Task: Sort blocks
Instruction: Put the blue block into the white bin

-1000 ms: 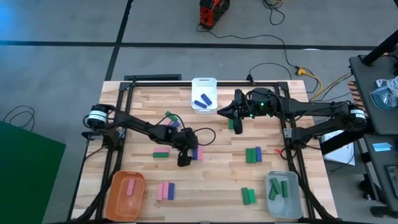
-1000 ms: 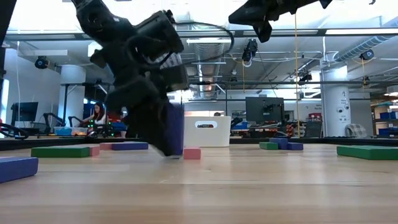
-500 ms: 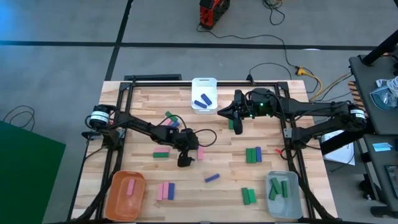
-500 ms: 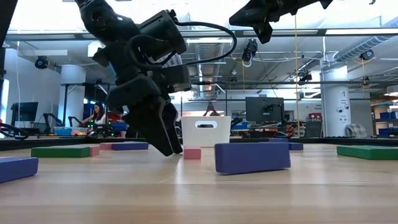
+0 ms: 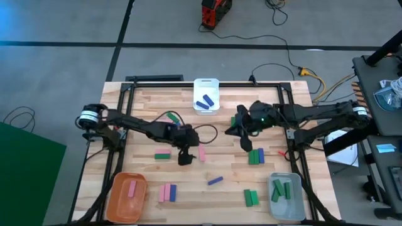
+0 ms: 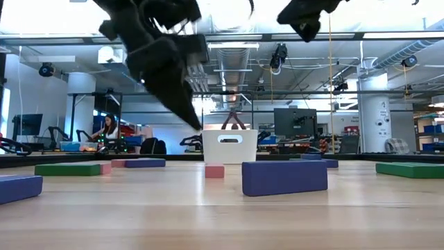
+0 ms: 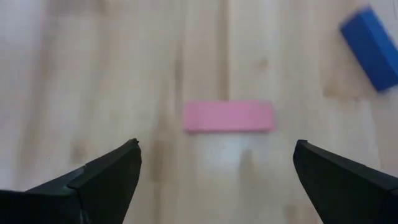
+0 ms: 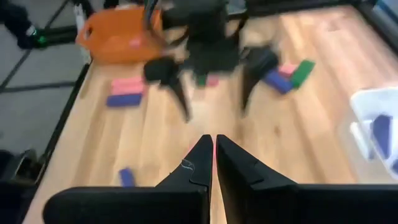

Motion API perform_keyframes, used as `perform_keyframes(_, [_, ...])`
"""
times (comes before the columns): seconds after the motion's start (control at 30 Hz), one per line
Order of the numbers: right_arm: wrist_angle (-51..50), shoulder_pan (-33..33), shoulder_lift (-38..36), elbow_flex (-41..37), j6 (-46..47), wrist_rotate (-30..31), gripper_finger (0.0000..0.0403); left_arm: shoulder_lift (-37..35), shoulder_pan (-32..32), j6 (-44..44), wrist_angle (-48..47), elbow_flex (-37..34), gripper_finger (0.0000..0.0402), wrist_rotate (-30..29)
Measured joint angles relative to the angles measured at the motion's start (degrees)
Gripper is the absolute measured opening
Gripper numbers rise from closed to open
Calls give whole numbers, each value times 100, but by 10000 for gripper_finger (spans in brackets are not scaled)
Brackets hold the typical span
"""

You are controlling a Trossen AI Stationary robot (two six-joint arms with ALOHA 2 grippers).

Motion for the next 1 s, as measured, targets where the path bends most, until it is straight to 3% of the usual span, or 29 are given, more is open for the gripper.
perform_keyframes(0.23, [-468,642,457,-7,320,319,13,-741,132,125,-267,-76,382,-878])
perform_keyframes(0.5, [-440,1303,1481,431,569,284,23,-1870,280,-270,-258,-76,372,-912])
perform_keyframes(0.7, [-477,1524,2350,838,775,286,94,-2640,280,-454,315,-76,370,-1078])
perform_keyframes(0.87, [-465,1710,2970,1015,367,296,167,-3074,280,-531,470,-74,370,-1648])
perform_keyframes(1.0, [-430,1780,3431,1111,60,295,199,-3278,282,-528,492,4,370,-1991])
